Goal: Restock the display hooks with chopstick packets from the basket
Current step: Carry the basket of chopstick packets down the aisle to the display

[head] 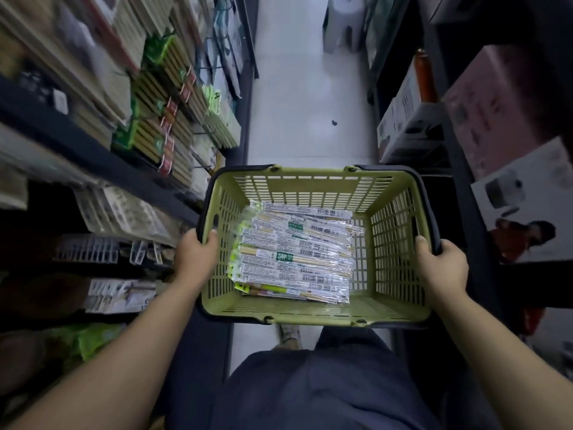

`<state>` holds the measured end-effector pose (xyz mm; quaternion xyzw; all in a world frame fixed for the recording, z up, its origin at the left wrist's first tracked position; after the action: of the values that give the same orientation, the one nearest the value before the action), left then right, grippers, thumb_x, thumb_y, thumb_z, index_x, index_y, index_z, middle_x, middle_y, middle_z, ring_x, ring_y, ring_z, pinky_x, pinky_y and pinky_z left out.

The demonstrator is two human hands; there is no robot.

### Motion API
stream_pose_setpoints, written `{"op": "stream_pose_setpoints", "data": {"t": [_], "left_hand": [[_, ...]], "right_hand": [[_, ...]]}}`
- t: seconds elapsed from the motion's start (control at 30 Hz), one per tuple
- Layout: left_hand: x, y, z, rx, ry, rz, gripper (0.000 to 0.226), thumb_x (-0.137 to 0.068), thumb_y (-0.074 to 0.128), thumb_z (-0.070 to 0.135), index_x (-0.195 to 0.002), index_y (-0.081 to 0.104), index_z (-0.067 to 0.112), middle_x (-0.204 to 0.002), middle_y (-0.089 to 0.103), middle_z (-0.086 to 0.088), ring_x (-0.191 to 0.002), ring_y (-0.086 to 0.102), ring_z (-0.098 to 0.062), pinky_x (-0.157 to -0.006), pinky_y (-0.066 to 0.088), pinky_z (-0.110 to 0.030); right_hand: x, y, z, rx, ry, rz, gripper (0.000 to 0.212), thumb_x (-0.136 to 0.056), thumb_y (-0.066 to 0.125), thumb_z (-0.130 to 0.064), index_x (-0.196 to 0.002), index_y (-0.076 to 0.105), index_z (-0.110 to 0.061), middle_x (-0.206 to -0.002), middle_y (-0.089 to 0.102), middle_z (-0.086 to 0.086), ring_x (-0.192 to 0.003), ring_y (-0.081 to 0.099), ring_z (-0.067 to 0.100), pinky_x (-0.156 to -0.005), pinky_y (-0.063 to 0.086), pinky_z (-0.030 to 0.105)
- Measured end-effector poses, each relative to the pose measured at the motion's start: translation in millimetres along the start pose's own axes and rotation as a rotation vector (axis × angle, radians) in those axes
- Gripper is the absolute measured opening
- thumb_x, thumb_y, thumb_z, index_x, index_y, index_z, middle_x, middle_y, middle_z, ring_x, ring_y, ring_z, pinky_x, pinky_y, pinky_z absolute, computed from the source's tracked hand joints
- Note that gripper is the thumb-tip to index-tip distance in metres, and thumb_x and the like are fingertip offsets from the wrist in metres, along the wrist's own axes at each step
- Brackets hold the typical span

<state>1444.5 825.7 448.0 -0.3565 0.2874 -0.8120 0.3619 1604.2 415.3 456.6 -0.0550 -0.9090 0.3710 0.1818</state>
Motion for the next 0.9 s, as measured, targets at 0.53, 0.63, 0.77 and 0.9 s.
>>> {"op": "stream_pose_setpoints", "data": {"t": [0.53,0.63,0.77,0.9], "left_hand": [[-230.8,54.8,224.6,-0.066,-0.023,0.036,0.047,-0.103,0.054,0.037,-0.121,0.057,-0.006,-0.116,0.063,-0.029,-0.105,0.062,-0.044,-0.084,0.050,-0.047],[-275.4,61.4,271.0,-0.074,0.008,0.053,0.049,-0.103,0.054,0.038,-0.119,0.058,-0.008,-0.117,0.063,-0.030,-0.108,0.061,-0.045,-0.084,0.049,-0.046],[-339.3,74.8,325.7,-0.056,-0.016,0.036,0.059,-0.102,0.052,0.042,-0.131,0.053,-0.009,-0.132,0.059,-0.030,-0.119,0.058,-0.047,-0.098,0.050,-0.056],[-412.2,90.2,375.9,-0.022,0.008,0.050,0.050,-0.101,0.056,0.038,-0.114,0.058,-0.011,-0.109,0.064,-0.029,-0.106,0.061,-0.049,-0.080,0.049,-0.049]], "right_hand": [[-275.1,67.0,-192.3,-0.013,-0.016,-0.054,0.035,-0.097,0.058,-0.039,-0.082,0.062,-0.008,-0.074,0.062,0.006,-0.074,0.061,0.032,-0.065,0.044,0.037],[-324.9,75.1,-233.4,0.002,-0.019,-0.050,0.034,-0.098,0.058,-0.040,-0.080,0.062,-0.011,-0.075,0.063,0.005,-0.078,0.062,0.035,-0.066,0.041,0.036],[-393.4,96.0,-281.8,0.015,-0.022,-0.020,0.043,-0.097,0.057,-0.041,-0.096,0.065,0.001,-0.091,0.068,0.017,-0.088,0.064,0.040,-0.068,0.046,0.037],[-456.0,124.1,-334.7,0.020,-0.021,-0.018,0.031,-0.097,0.057,-0.043,-0.087,0.063,-0.014,-0.074,0.061,0.000,-0.072,0.060,0.027,-0.057,0.037,0.029]]}}
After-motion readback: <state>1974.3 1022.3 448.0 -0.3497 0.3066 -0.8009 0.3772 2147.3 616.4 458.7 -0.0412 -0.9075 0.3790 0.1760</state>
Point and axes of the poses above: each hand's wrist, its own x-axis away from the middle knuckle, its own y-axis out of the palm, z = x × y, the point moved 2 cm from there along -x, towards the middle knuckle
